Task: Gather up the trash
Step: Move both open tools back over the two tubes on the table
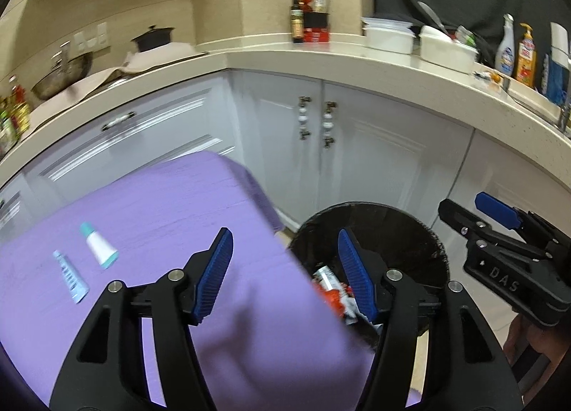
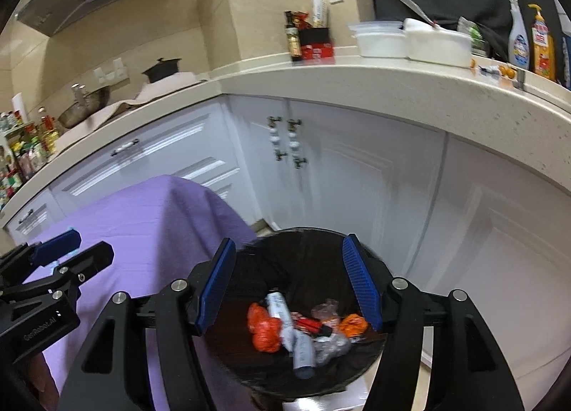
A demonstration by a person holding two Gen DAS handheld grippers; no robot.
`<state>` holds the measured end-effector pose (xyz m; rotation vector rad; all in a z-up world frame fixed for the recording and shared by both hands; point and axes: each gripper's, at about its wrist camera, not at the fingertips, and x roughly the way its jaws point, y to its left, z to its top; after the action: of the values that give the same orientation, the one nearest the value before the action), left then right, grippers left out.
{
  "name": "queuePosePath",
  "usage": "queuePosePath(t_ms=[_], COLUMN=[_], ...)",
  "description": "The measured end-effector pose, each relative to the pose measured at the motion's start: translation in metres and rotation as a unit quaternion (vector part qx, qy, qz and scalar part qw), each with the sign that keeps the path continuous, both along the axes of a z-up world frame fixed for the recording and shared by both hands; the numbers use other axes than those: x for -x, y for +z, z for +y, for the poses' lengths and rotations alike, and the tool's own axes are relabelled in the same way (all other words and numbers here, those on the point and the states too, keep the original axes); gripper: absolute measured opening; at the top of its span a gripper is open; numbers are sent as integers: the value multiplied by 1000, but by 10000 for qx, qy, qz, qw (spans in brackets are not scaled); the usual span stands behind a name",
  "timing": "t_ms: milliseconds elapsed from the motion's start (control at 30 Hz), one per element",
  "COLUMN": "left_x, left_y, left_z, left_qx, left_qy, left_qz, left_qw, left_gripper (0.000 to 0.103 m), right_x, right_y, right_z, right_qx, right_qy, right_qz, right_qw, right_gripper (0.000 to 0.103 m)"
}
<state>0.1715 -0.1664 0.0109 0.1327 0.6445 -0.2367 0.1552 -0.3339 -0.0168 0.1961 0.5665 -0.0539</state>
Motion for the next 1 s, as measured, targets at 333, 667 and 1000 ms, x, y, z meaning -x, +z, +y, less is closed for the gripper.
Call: queuePosePath(t_ms=[333,667,1000], left_x=[21,44,64], left_y=[7,3,-2], left_z=[109,224,321], left_qx=[84,104,270], left_qy=[997,1995,2805], left_qz=[97,159,201], left_qw=[9949,9797,9593], left_gripper=[60,60,60], right_x=[-14,-35,-56], right_y=[12,18,13], right_z=[86,180,256], right_qx=[-64,111,517], right_qy=[904,1720,2248], right_qz=[-73,39,210], right_qw=[9959,9850,9728], right_gripper=[61,61,61])
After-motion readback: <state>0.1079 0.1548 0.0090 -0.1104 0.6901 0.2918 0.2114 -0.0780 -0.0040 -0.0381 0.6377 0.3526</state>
